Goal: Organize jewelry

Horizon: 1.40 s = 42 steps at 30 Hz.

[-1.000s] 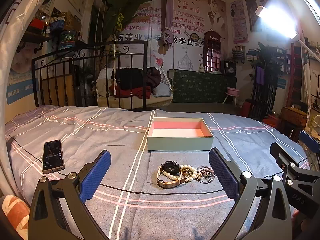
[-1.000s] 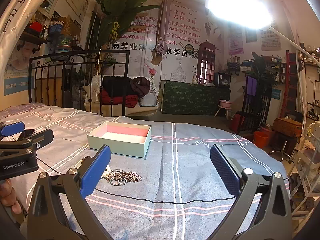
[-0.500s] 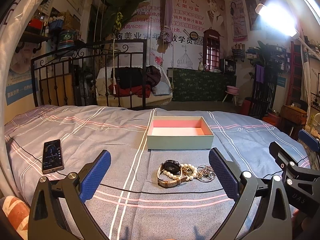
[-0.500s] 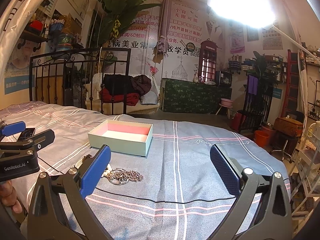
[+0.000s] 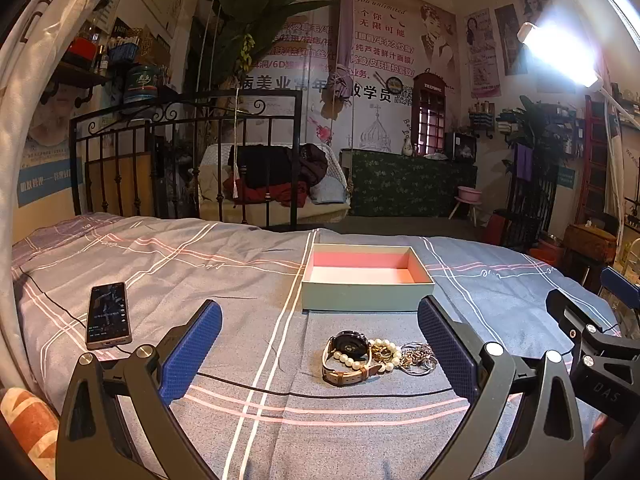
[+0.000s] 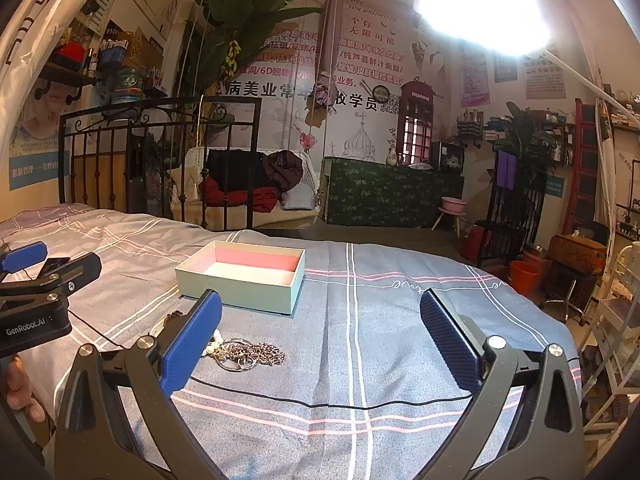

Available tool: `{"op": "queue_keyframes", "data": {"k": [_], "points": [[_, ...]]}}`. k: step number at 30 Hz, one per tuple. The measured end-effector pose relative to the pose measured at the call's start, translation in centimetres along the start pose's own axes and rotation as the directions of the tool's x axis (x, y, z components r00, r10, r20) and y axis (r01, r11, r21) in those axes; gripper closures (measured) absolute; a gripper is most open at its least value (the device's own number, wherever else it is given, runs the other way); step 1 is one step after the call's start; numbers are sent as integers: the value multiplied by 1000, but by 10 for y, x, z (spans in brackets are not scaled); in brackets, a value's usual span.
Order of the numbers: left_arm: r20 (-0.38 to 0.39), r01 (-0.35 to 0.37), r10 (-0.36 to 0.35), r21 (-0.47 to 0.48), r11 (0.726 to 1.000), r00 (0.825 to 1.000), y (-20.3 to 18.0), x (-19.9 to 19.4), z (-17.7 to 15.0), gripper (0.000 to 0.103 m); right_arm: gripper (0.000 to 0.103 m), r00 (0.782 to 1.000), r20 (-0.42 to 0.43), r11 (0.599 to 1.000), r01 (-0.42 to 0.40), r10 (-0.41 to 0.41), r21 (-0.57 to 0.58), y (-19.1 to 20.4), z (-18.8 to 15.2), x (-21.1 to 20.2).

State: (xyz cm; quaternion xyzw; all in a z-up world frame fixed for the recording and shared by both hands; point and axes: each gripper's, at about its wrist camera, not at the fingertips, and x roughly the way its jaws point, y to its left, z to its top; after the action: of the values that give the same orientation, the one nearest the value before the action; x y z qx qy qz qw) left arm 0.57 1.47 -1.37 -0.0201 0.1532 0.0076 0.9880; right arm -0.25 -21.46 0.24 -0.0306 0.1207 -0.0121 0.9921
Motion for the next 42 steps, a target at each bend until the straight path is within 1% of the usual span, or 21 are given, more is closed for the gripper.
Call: {"op": "queue_keyframes", "data": {"k": [3, 5, 8, 10, 12, 15, 20, 22, 26, 29, 33, 37, 39, 42], "points": [[14, 10, -10, -25, 1000, 1000, 3, -1, -2, 6, 5, 1000, 6, 1000, 2, -2, -2, -1, 0, -2], [30, 47, -45, -68, 997, 999, 8, -2, -3, 6, 5, 1000, 7, 1000, 9, -9, -9, -2, 2, -2], [-8, 69, -70, -96, 993, 997, 12, 2, -4, 6, 5, 1000, 4, 1000, 19, -19, -4, -7, 4, -2], [-5, 91, -91, -88, 992, 996, 13, 2, -5, 6, 5, 1000, 3, 1000, 24, -24, 8, -10, 5, -3], [11, 77, -77, -70, 995, 997, 13, 0, -6, 6, 5, 1000, 6, 999, 29, -29, 15, -13, 5, -4], [9, 66, -65, -38, 997, 998, 9, -2, -8, 6, 5, 999, 15, 999, 35, -36, 14, -13, 7, -6], [-11, 64, -65, -49, 997, 998, 10, -4, -10, 6, 5, 999, 30, 1000, 24, -24, 13, -13, 11, -9], [-10, 84, -85, -53, 995, 996, 12, -6, -10, 6, 5, 999, 33, 1000, 17, -17, 8, -14, 12, -10], [1, 83, -83, -28, 996, 997, 11, -10, -10, 6, 5, 999, 32, 1000, -5, 5, -7, -12, 15, -10], [14, 95, -95, -43, 995, 995, 11, -13, -8, 6, 5, 999, 45, 1000, -15, 15, -9, -13, 18, -12], [13, 107, -106, -67, 992, 994, 12, -15, -6, 6, 5, 998, 59, 1000, -17, 18, -11, -15, 22, -17], [19, 101, -100, -67, 993, 995, 14, -17, -3, 6, 5, 998, 63, 1000, -21, 21, 2, -18, 26, -19], [24, 118, -116, -68, 991, 993, 14, -17, -2, 6, 5, 998, 63, 1000, -24, 24, 6, -19, 29, -18], [30, 118, -116, -72, 990, 993, 14, -16, 2, 6, 5, 997, 68, 1000, -24, 23, 8, -21, 33, -15]]}}
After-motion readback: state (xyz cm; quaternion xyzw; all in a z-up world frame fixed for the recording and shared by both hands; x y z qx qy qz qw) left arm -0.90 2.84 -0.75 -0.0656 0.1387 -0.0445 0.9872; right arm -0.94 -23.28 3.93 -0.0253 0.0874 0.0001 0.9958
